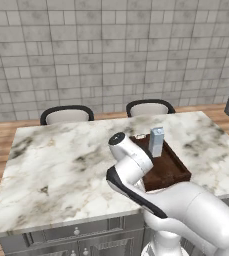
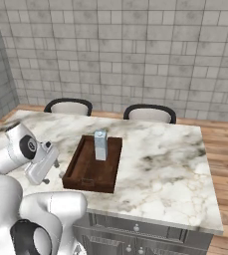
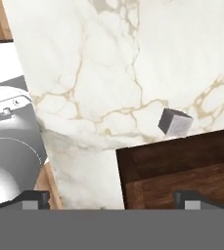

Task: Take out the milk from the fridge and place it on the tray on the counter. Then take the sugar cube near the tray and place it in the tray.

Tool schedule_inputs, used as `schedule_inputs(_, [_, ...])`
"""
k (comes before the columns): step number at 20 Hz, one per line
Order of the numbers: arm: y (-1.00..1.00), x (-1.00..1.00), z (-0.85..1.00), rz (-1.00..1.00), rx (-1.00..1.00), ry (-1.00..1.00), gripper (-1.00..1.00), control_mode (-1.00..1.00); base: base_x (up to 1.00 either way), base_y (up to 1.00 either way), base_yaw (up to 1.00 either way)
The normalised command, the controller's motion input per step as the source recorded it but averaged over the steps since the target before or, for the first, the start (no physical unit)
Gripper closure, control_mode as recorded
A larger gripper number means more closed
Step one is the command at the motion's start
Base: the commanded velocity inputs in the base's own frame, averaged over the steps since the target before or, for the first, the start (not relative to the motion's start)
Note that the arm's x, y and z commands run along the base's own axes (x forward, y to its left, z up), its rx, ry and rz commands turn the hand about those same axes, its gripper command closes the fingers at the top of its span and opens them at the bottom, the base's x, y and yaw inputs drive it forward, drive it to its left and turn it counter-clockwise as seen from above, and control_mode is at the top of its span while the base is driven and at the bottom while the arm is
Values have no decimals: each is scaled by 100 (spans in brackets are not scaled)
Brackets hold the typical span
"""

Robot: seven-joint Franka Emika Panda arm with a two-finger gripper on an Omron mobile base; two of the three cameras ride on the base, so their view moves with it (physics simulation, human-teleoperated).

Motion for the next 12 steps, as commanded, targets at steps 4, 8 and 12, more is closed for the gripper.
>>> schedule_inputs(4, [0,15,-1,0,0,0,-100,-100,0,0,0])
schedule_inputs(8, [0,32,-18,0,0,1,-100,-100,0,0,0])
schedule_inputs(12, [0,33,-26,0,1,3,-100,-100,0,0,0])
